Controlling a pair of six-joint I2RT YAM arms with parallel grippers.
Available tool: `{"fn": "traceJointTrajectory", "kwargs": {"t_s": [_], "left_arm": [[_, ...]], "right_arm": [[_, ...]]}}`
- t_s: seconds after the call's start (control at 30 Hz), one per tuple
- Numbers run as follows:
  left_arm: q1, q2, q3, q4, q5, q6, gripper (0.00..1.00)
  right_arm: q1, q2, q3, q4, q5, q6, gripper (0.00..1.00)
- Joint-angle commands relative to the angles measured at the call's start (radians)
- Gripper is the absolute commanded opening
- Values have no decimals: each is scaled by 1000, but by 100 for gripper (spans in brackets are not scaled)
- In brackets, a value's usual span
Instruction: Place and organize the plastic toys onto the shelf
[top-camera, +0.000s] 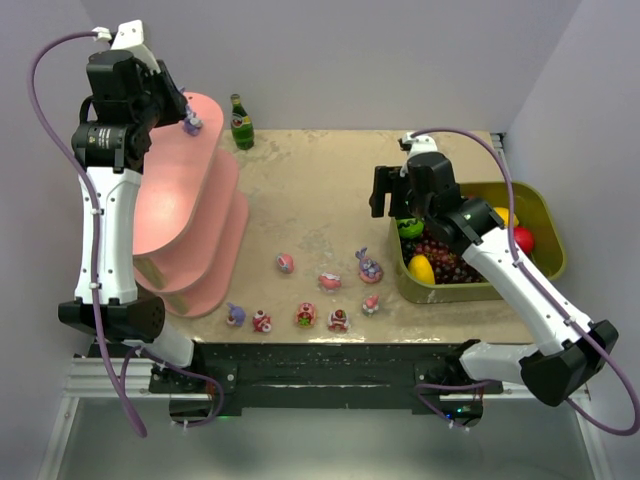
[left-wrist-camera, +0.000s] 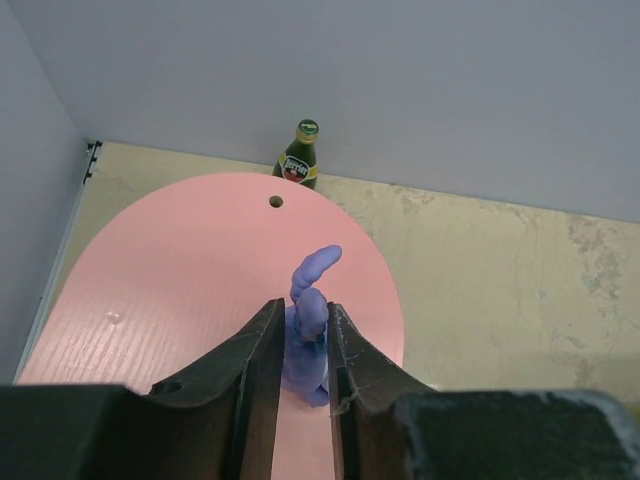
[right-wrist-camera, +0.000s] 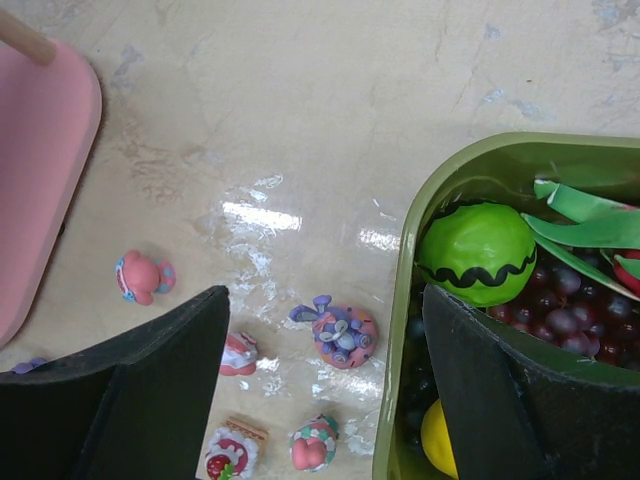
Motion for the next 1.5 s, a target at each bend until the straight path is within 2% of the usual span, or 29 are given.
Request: {"fn": "traceJointTrajectory", "kwargs": {"t_s": [0.0, 0.3, 0.4, 0.43, 0.53, 0.6, 0.7, 0.73, 0.87, 1.07, 1.2, 1.37, 1.43, 1.47], "left_arm": [[4, -15, 12, 28, 12, 44, 30], [6, -39, 29, 30, 38, 55, 42], [4, -53, 38, 30, 38, 50, 53], [4, -58, 38, 30, 38, 46, 61], [4, -93, 30, 33, 32, 38, 75], [4, -113, 11, 37, 22, 35, 81], [4, -176, -43, 68, 15, 29, 98], [4, -212, -60, 88, 15, 21, 99], [6, -276, -121, 82, -1, -16, 100], [6, -417, -276, 161, 25, 50, 99], [6, -472, -316, 186, 206, 90, 100], [-5, -504, -434, 269, 591, 82, 99], [-64, -513, -479, 321, 653, 47, 100], [-101, -515, -485, 326, 639, 44, 100]], "right_arm": [[-4, -32, -9, 21, 11, 10, 81], [-6, -35, -17, 18, -8, 16, 81], [-6, -35, -13, 12, -15, 18, 82], [-6, -35, -13, 9, -16, 16, 83], [-6, -40, -18, 9, -16, 19, 86], [-6, -48, -20, 12, -16, 18, 87], [-4, -66, -27, 23, -8, 24, 94], [-6, -71, -27, 24, -3, 31, 99], [-6, -66, -12, 8, 3, 73, 99], [-4, 6, 72, -109, -54, 97, 99], [-4, -9, 57, -101, -63, 94, 99], [-4, -3, 91, -155, -26, 52, 99], [-6, -3, 112, -167, -3, 45, 99], [-6, -3, 115, -176, 1, 42, 99]]}}
